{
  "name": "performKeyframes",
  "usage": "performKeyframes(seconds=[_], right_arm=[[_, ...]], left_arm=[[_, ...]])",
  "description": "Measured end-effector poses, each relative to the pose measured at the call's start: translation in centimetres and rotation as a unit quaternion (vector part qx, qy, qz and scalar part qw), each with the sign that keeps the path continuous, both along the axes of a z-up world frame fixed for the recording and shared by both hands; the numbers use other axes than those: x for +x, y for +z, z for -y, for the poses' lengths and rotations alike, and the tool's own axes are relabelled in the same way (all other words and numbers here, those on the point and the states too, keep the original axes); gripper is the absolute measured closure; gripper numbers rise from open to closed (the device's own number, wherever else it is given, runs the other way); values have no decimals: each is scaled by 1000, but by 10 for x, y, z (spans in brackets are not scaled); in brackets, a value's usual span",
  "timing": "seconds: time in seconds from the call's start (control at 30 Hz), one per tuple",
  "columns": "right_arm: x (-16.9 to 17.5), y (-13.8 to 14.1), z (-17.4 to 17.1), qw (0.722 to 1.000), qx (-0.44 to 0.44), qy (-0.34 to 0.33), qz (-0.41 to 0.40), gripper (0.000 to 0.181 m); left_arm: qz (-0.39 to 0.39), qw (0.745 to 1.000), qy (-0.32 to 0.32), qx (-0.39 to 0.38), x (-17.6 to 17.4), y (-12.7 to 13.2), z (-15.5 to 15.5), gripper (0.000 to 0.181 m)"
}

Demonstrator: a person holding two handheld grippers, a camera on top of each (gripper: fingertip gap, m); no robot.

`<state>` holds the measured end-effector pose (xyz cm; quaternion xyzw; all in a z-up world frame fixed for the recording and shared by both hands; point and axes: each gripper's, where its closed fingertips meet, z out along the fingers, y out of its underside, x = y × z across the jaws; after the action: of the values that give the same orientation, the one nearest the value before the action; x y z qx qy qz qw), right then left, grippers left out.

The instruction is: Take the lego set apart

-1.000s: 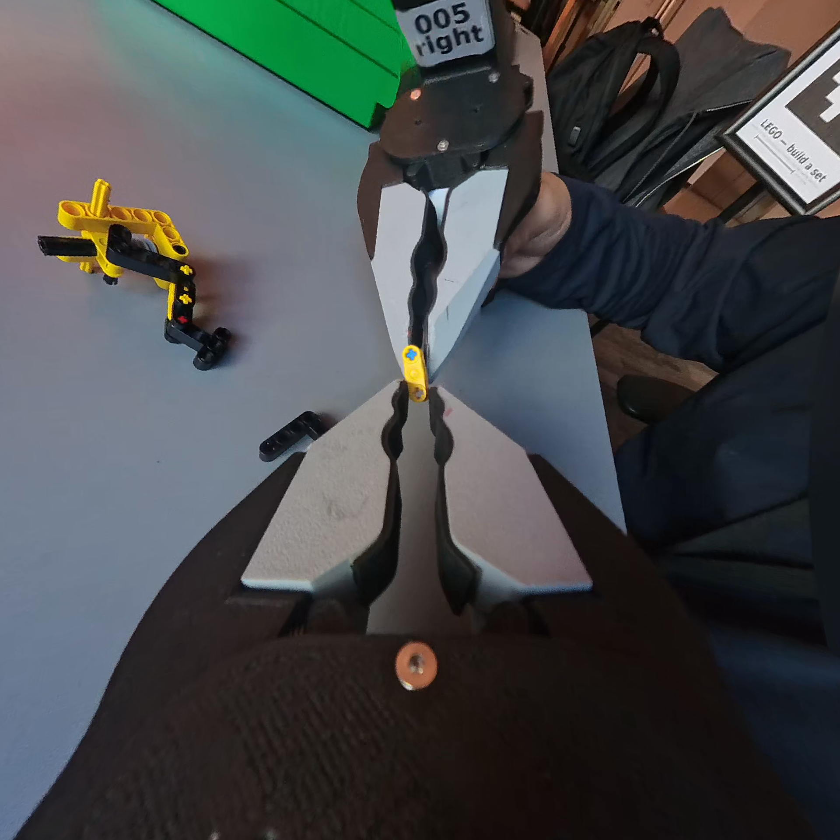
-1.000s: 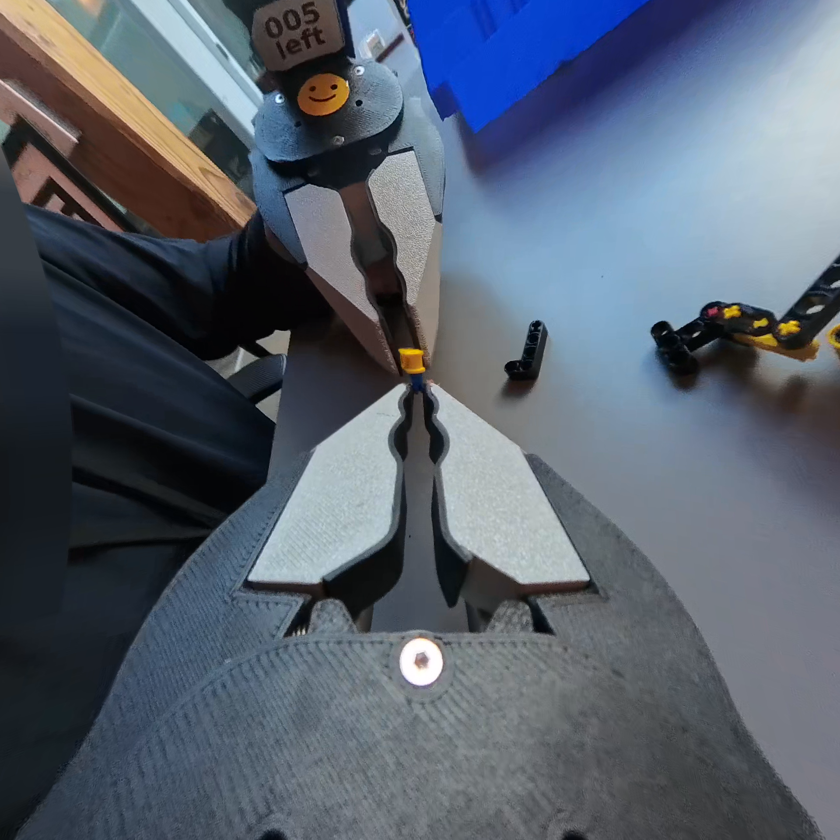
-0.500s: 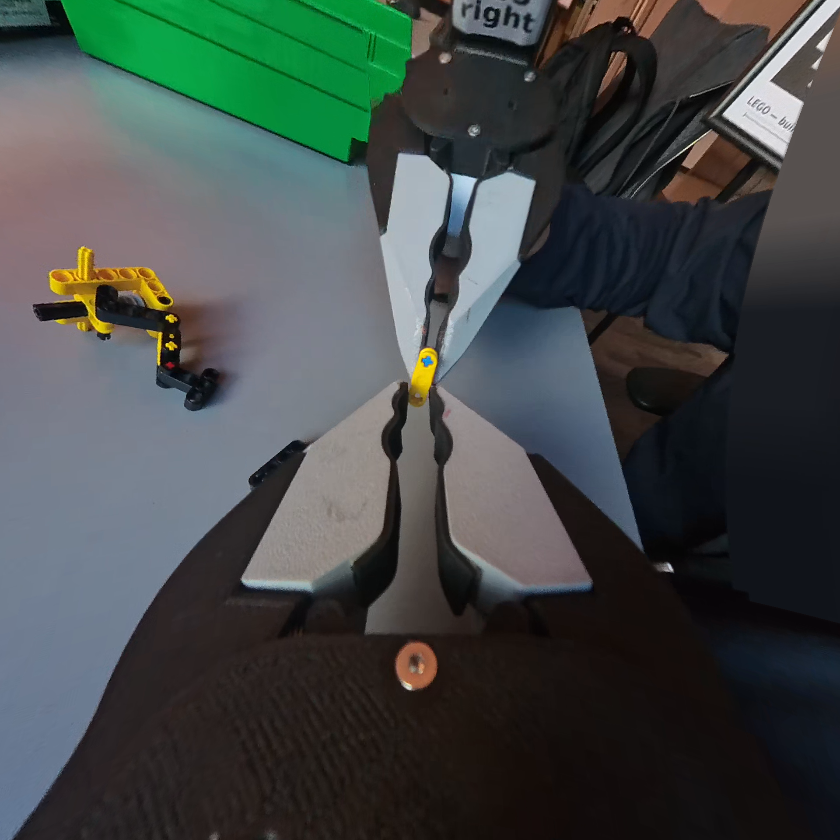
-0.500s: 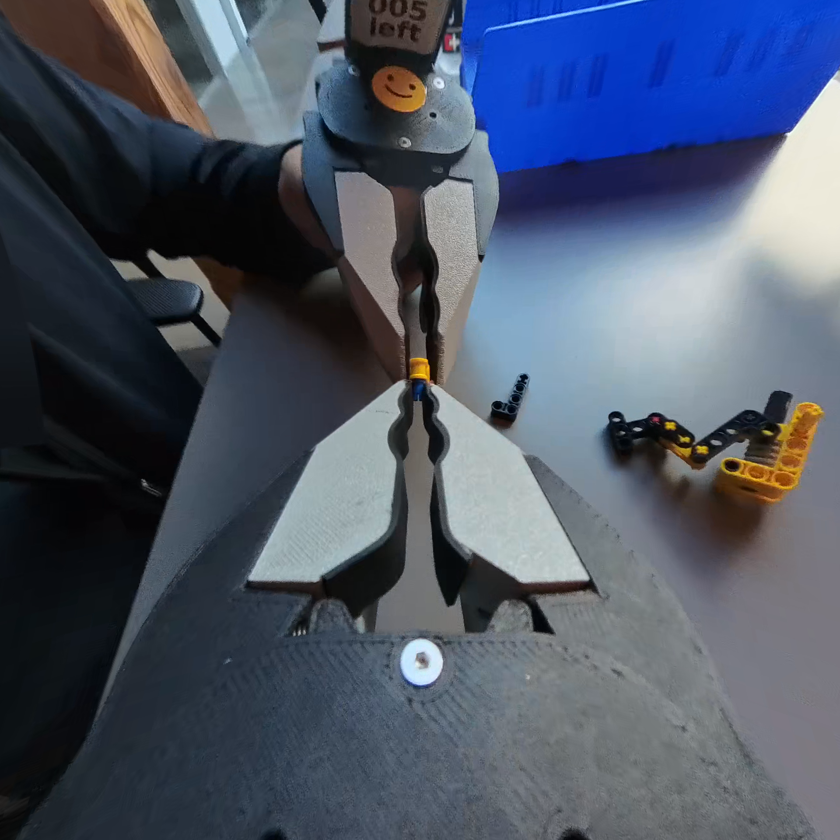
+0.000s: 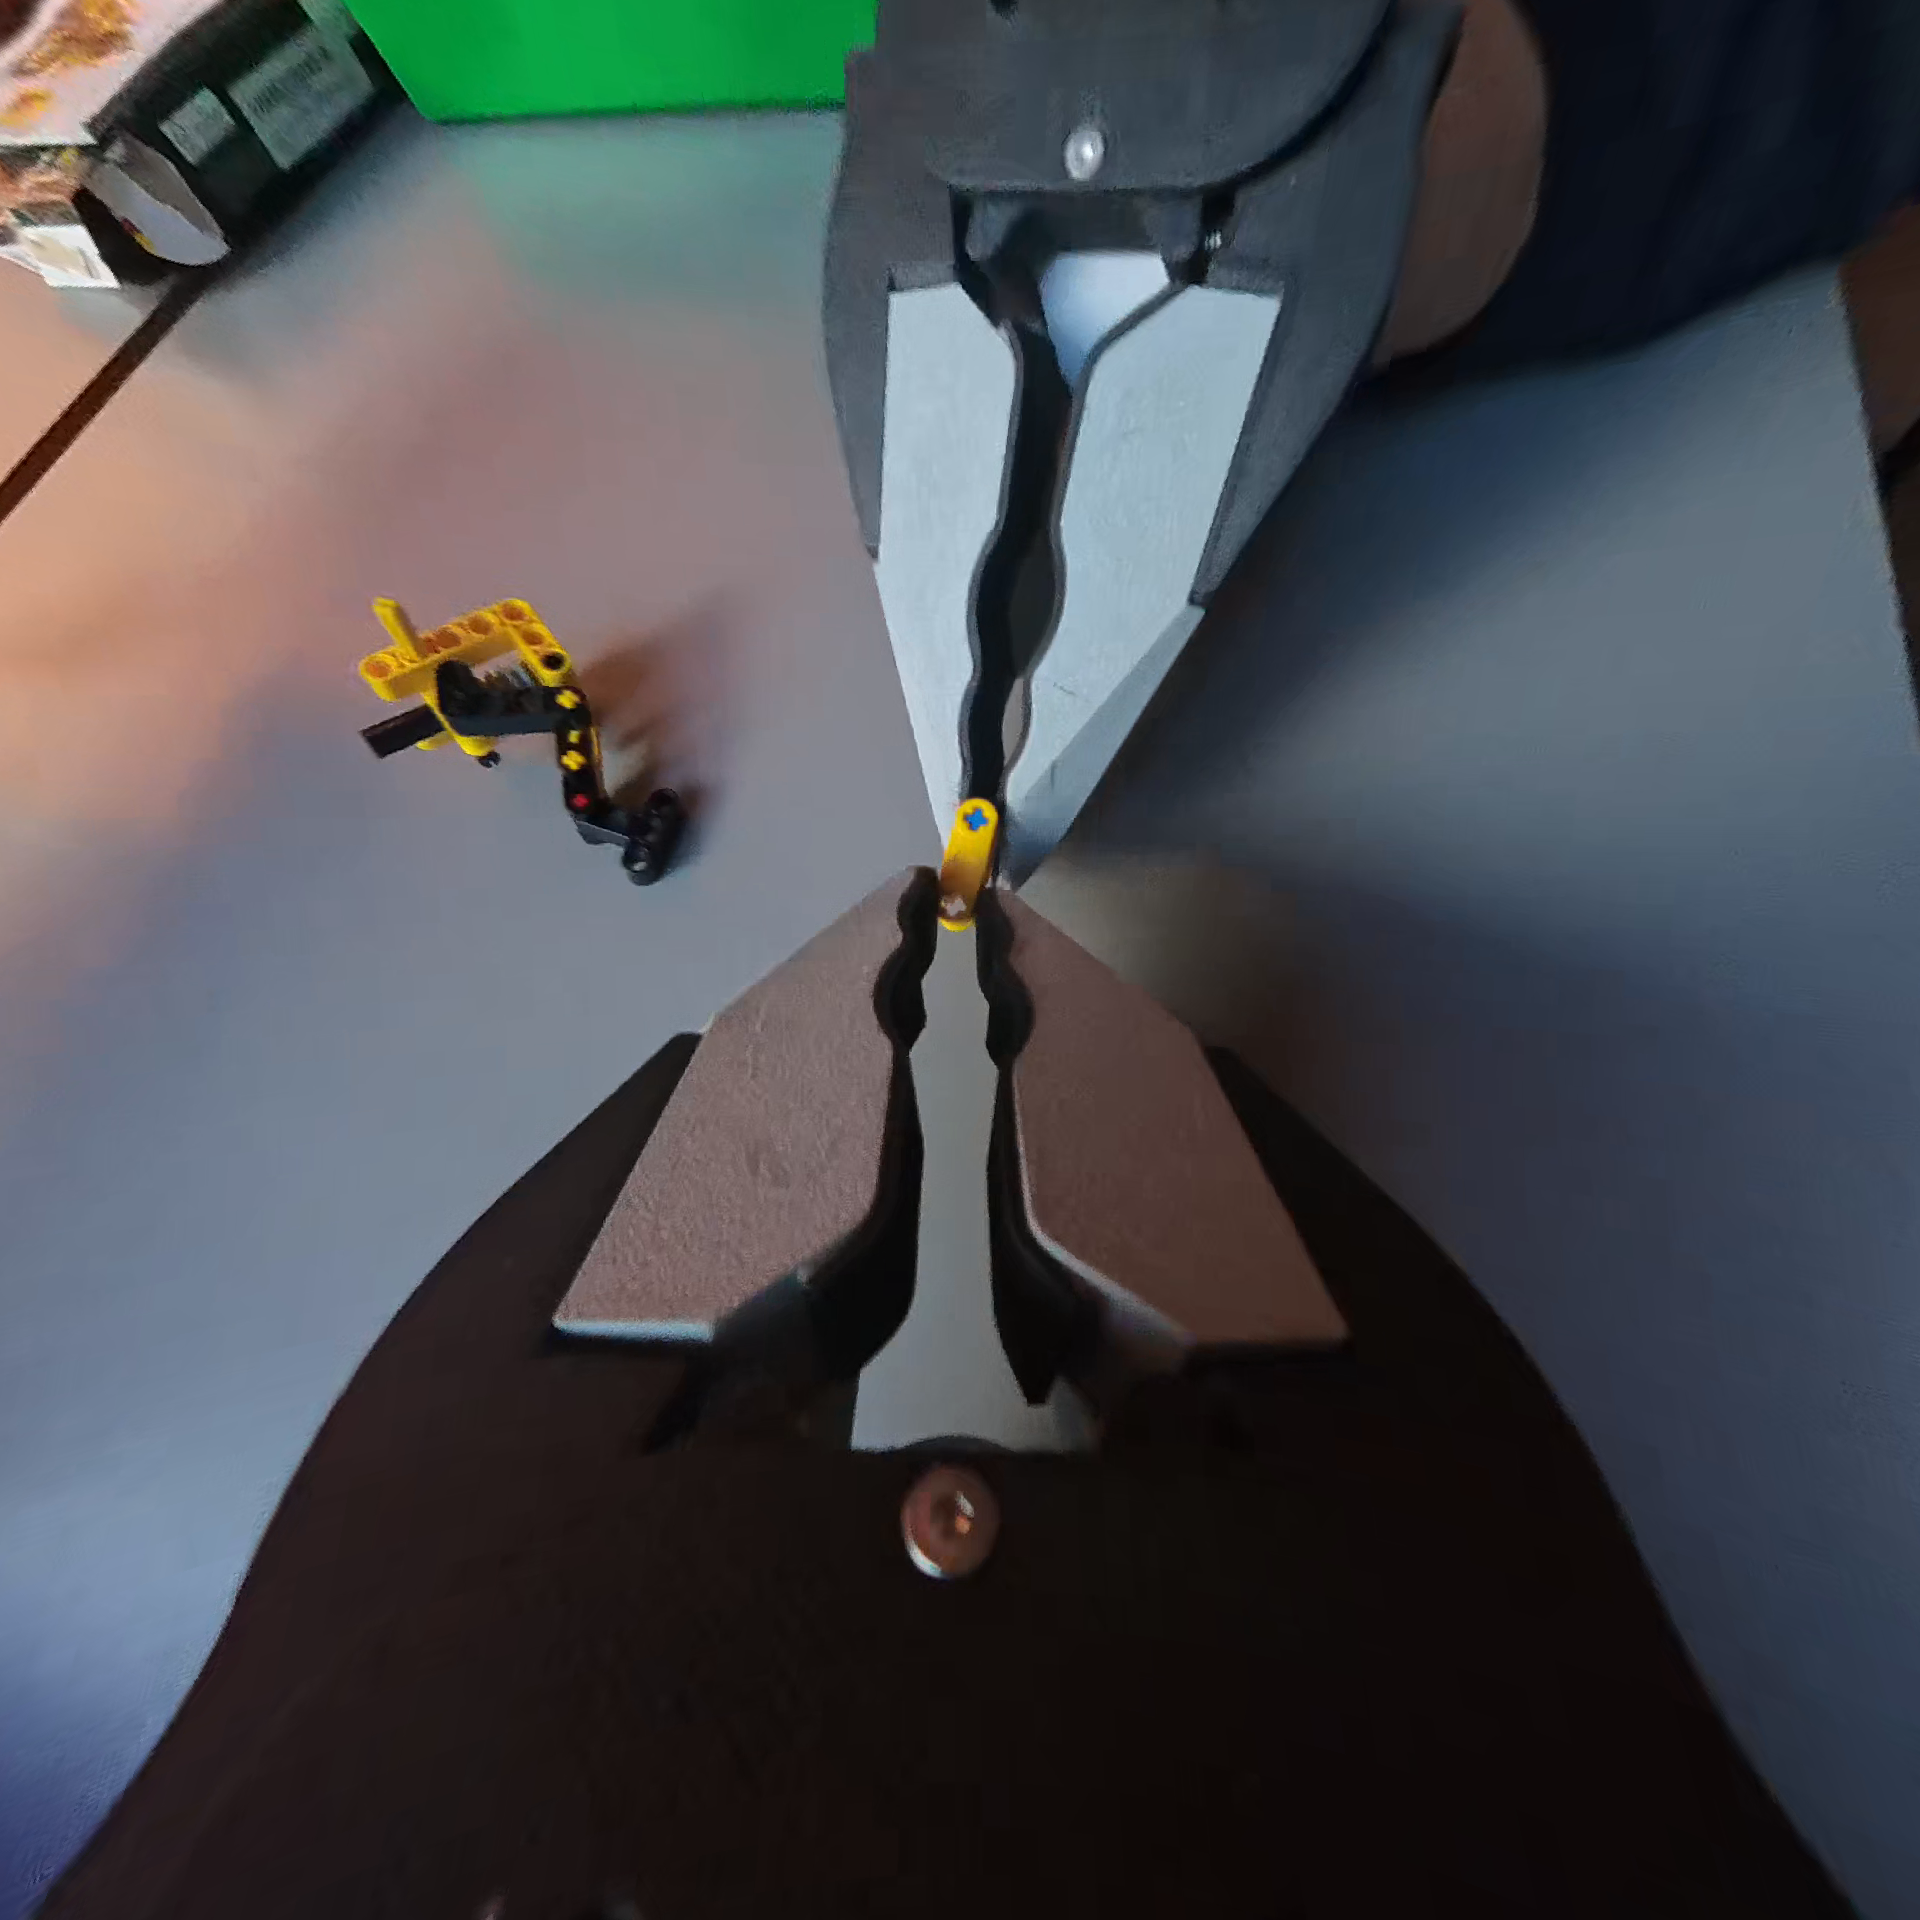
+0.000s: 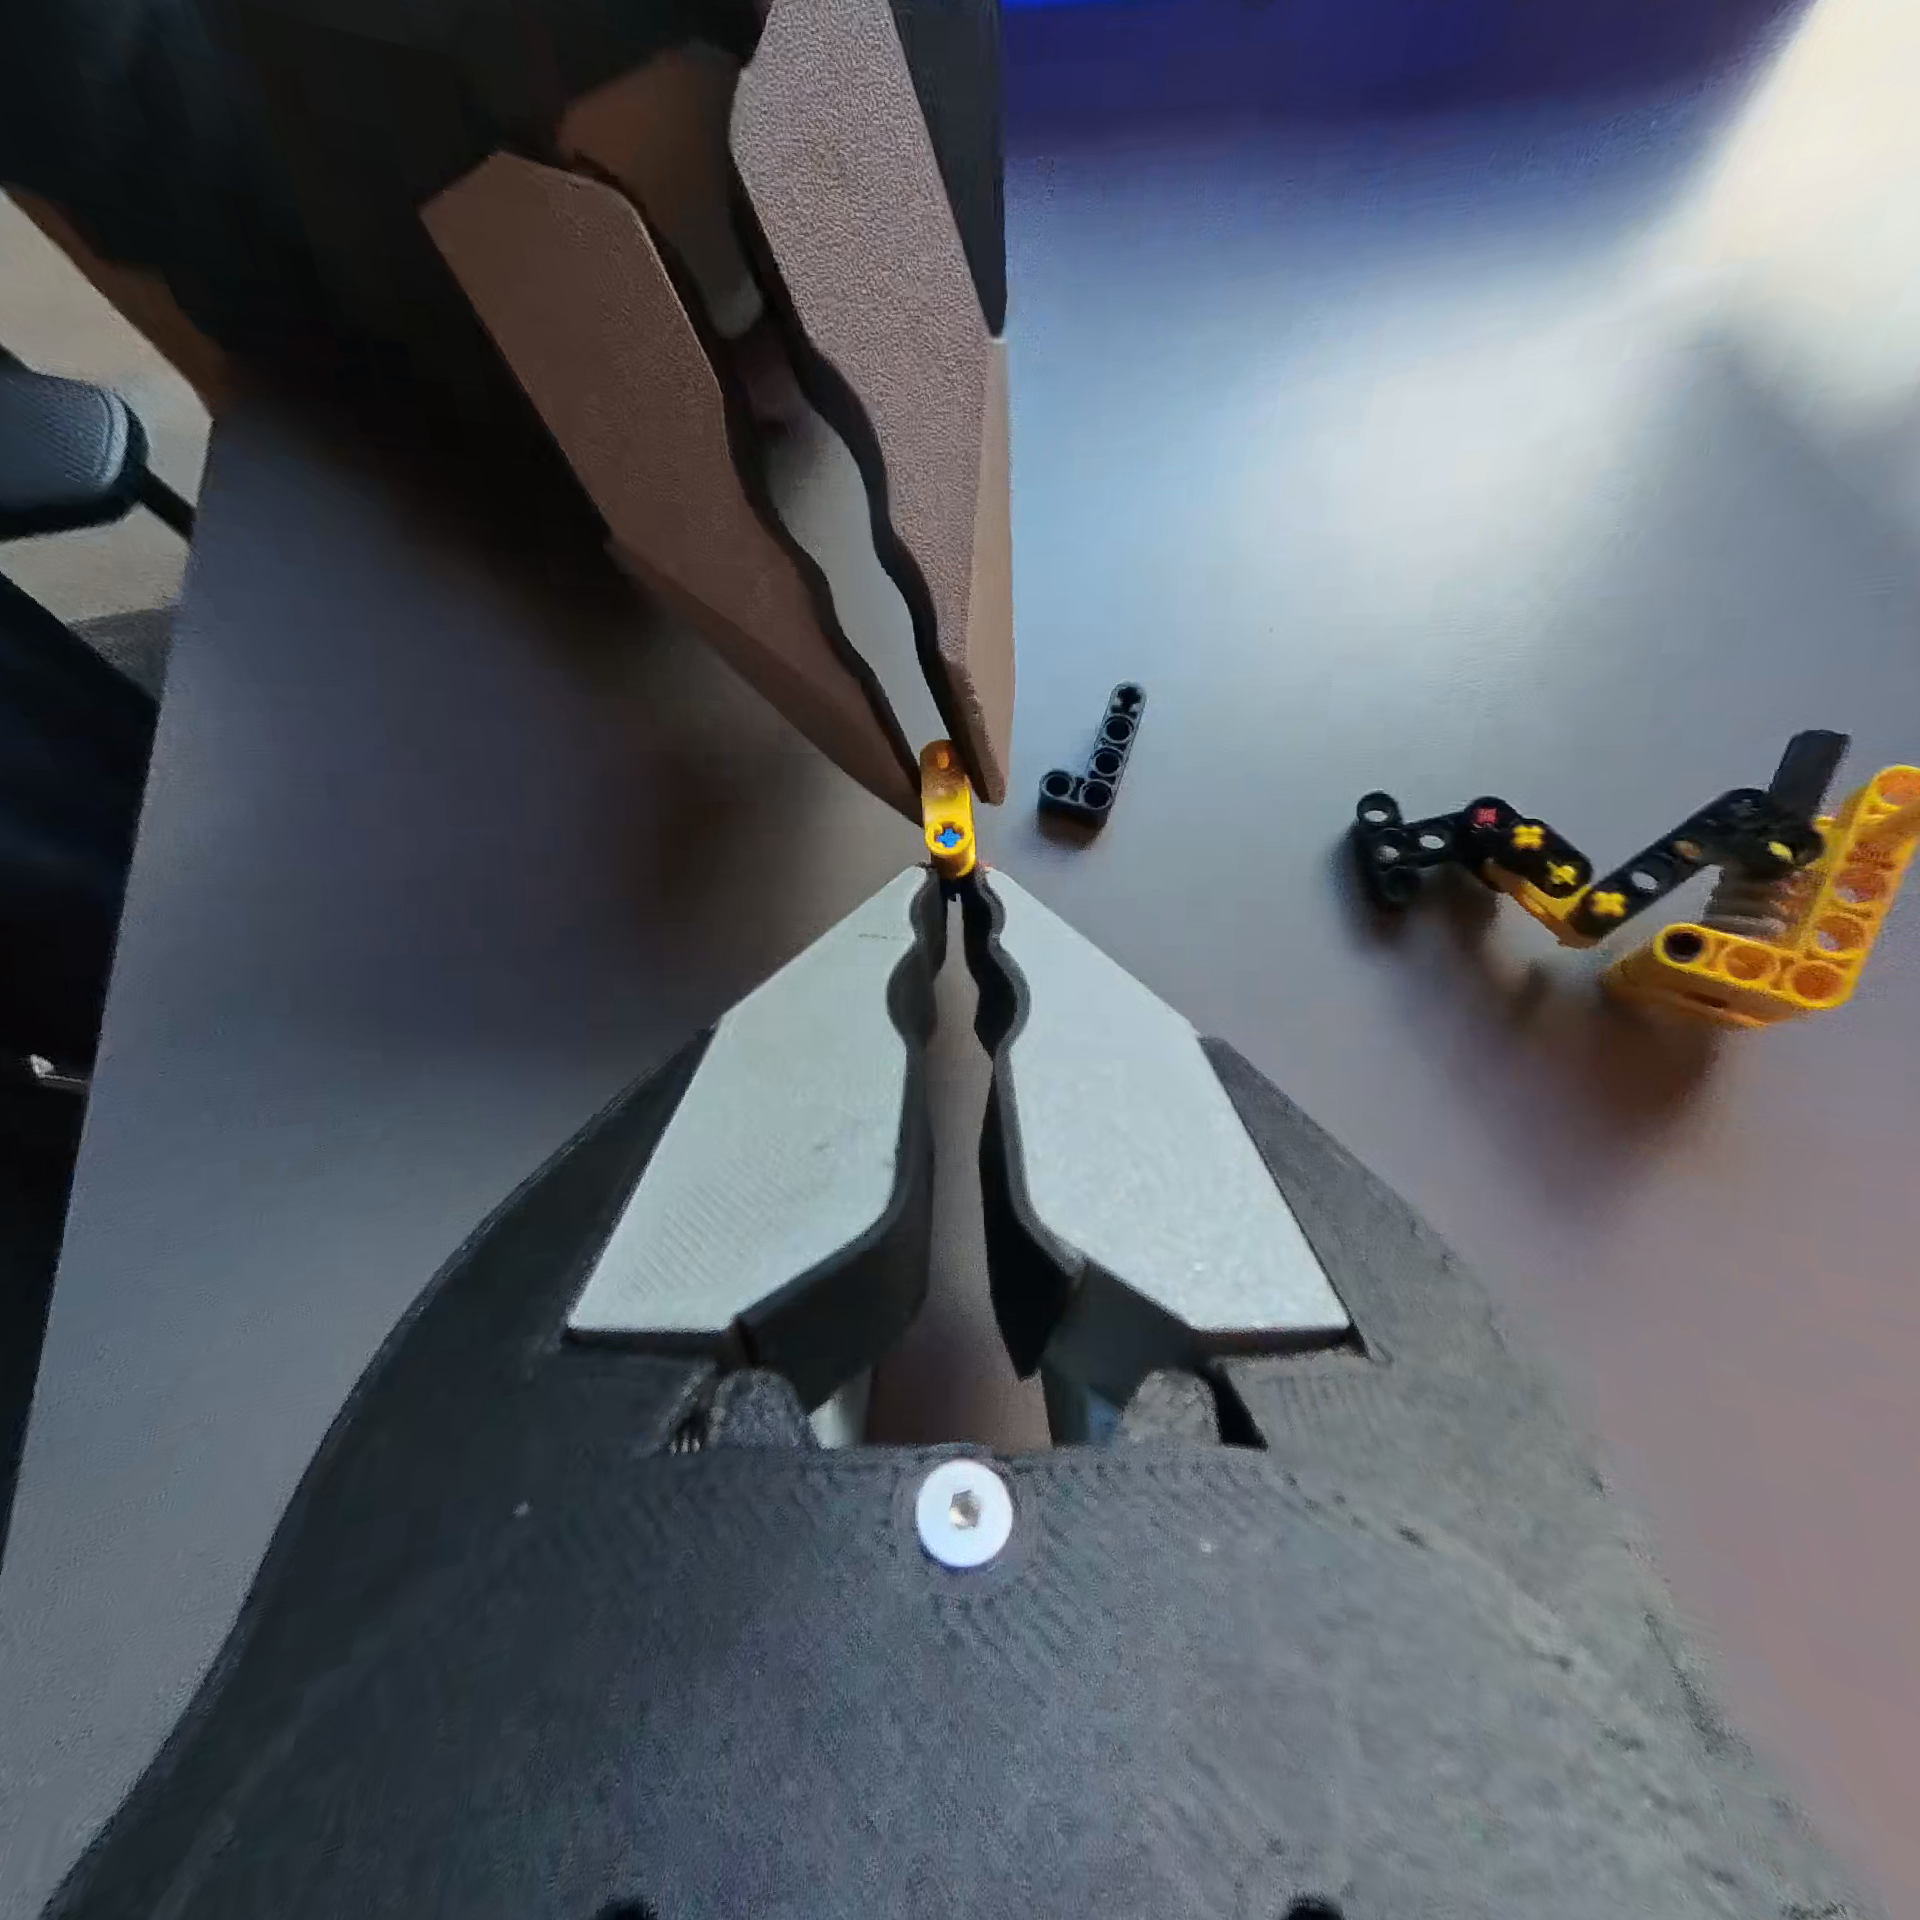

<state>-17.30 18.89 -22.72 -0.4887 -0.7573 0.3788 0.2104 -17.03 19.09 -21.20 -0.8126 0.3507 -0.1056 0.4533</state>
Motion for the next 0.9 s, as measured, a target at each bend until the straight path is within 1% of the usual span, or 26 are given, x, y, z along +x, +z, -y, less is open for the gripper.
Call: performKeyframes(seconds=[0.03, 0.13, 0.17, 0.2, 0.23, 0.27, 0.3, 0.33, 0.37, 0.4, 0.47, 0.5, 0.53, 0.57, 0.6, 0.63, 0.7, 0.8, 0.9], right_arm=[[0, -1, 0, 1000, 3, 2, 3, 179], [0, -1, 1, 1000, 5, 4, 1, 180], [-1, -5, 0, 1000, 18, 4, 6, 181], [-4, -8, -2, 999, 39, 1, 2, 181], [-2, -10, -4, 998, 57, 0, 5, 181], [-1, -11, -4, 998, 62, 0, 9, 181], [0, -10, -1, 998, 57, 9, 10, 181], [2, -8, 4, 999, 44, 27, 9, 181], [0, -2, 1, 999, 35, 15, -10, 181], [-2, 7, -3, 999, 16, 3, -30, 181], [0, 28, -4, 997, -43, 4, -67, 181], [1, 38, -6, 994, -60, 1, -95, 181], [0, 44, -12, 991, -64, -13, -119, 181], [0, 48, -13, 989, -75, -16, -128, 177], [0, 51, -13, 988, -90, -19, -126, 153], [1, 52, -10, 987, -102, -8, -121, 152], [0, 58, -6, 985, -105, -1, -138, 161], [-2, 63, 1, 984, -82, 10, -159, 176], [-4, 68, 1, 982, -76, 5, -174, 175]], left_arm=[[9, 1000, 0, -1, 0, 2, -1, 178], [8, 1000, -10, 9, 2, 4, 2, 177], [10, 1000, -8, 10, 2, 4, 1, 177], [21, 999, -7, 27, 4, 11, 0, 177], [94, 991, -21, 92, 12, 44, 2, 177], [92, 991, -11, 93, 8, 53, 2, 177], [56, 993, 15, 107, -3, 50, -3, 177], [27, 995, 27, 95, -11, 38, -5, 178], [30, 996, 26, 75, -14, 30, -3, 178], [43, 997, 23, 67, -15, 27, -2, 178], [52, 998, 26, 31, -19, 17, -4, 178], [61, 998, 22, 22, -17, 16, -4, 178], [77, 997, 16, 28, -15, 21, -4, 178], [93, 995, 11, 33, -12, 25, -3, 178], [107, 994, 5, 35, -10, 28, -3, 177], [125, 991, -1, 39, -7, 32, -2, 177], [164, 986, -14, 41, -1, 41, 1, 177], [177, 983, -20, 44, 3, 44, 1, 177], [198, 979, -17, 50, 3, 49, 0, 177]])
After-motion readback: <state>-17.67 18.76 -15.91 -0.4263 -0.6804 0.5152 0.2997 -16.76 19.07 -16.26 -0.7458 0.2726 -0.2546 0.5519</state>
